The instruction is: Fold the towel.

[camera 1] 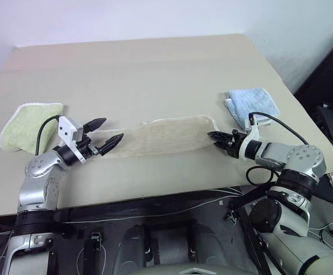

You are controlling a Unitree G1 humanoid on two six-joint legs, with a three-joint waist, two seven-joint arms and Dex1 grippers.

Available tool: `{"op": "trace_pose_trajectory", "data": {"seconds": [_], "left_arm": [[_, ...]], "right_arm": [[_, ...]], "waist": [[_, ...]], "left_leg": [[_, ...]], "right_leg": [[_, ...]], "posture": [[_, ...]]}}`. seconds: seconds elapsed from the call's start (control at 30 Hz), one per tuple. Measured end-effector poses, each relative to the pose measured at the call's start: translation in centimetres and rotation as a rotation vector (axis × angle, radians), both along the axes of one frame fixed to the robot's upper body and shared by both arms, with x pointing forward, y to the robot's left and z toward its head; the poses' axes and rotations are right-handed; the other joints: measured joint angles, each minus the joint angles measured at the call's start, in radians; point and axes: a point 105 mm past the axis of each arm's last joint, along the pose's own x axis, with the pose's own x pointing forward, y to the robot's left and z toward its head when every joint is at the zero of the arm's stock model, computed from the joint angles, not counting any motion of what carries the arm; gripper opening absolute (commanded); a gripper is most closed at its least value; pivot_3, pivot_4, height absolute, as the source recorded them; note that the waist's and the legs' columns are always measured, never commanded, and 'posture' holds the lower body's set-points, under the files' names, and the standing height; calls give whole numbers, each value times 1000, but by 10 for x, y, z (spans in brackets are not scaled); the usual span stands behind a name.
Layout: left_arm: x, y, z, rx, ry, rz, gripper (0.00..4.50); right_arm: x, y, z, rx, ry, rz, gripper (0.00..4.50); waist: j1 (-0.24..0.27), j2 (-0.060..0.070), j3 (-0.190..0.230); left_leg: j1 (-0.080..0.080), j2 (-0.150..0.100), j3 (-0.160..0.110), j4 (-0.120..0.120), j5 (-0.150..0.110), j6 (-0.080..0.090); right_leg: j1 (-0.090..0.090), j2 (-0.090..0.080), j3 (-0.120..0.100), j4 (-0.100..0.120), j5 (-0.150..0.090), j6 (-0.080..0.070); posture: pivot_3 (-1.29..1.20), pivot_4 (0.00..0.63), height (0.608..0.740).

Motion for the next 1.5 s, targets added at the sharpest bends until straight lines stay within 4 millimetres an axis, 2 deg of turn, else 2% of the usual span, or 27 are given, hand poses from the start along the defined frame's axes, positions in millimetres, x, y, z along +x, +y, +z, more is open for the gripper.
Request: {"op": "trace_pose_trajectory", "data": {"seconds": [0.1,0.3,0.43,0.7,0.77,0.83,1.03,1.2,1.37,1.5], "left_arm": [[4,-1,1,-1,-6,9,4500],[9,-3,-7,-3,1,20,4500],[15,-7,-6,-3,-6,13,4500],[24,-6,-10,-18,-3,7,4500],[27,-6,-9,-17,-4,7,4500],[29,-8,-7,-15,-12,-1,4500],[34,-13,-2,-10,-36,-16,4500],[34,-12,-4,-2,-33,-15,4500],[32,-12,-9,11,-23,-12,4500],[30,-11,-11,14,-21,-4,4500]], "right_arm": [[-2,-2,5,3,-18,4,60],[-13,-11,4,-8,-40,-18,18],[-22,-23,3,-16,-54,-40,18],[-69,-80,-9,-166,-9,-98,18],[-77,-94,-10,-205,15,-120,18],[-78,-101,-1,-221,-6,-127,18],[-72,-94,29,-251,-127,-77,18],[-67,-75,57,-346,-235,32,18],[-62,-37,83,-425,-366,204,18],[-60,-10,77,-437,-371,314,18]], "waist": [[0,0,0],[9,0,0],[24,0,0],[57,0,0],[56,0,0],[53,0,0],[46,0,0],[44,0,0],[33,0,0],[31,0,0]], "left_leg": [[0,0,0,-1,1,2],[-1,0,-1,-2,1,3],[-1,-1,-1,-4,1,3],[-1,-8,-2,-8,0,5],[-1,-9,-2,-8,0,5],[-1,-9,-2,-8,0,5],[0,-8,-2,-9,0,6],[0,-8,-3,-8,0,6],[0,-8,-3,-8,0,6],[0,-8,-3,-8,0,6]], "right_leg": [[0,0,0,-2,0,0],[1,0,-2,-6,0,0],[2,-1,-3,-8,0,0],[3,-4,-3,-12,0,0],[3,-4,-3,-12,0,0],[3,-4,-3,-12,0,0],[3,-3,-3,-11,0,3],[3,-3,-3,-11,0,3],[3,-3,-3,-11,0,2],[3,-4,-3,-11,0,3]], "posture": [[0,150,740],[0,150,740],[0,150,740],[0,150,740],[0,150,740],[0,150,740],[0,150,740],[0,150,740],[0,150,740],[0,150,740]]}}
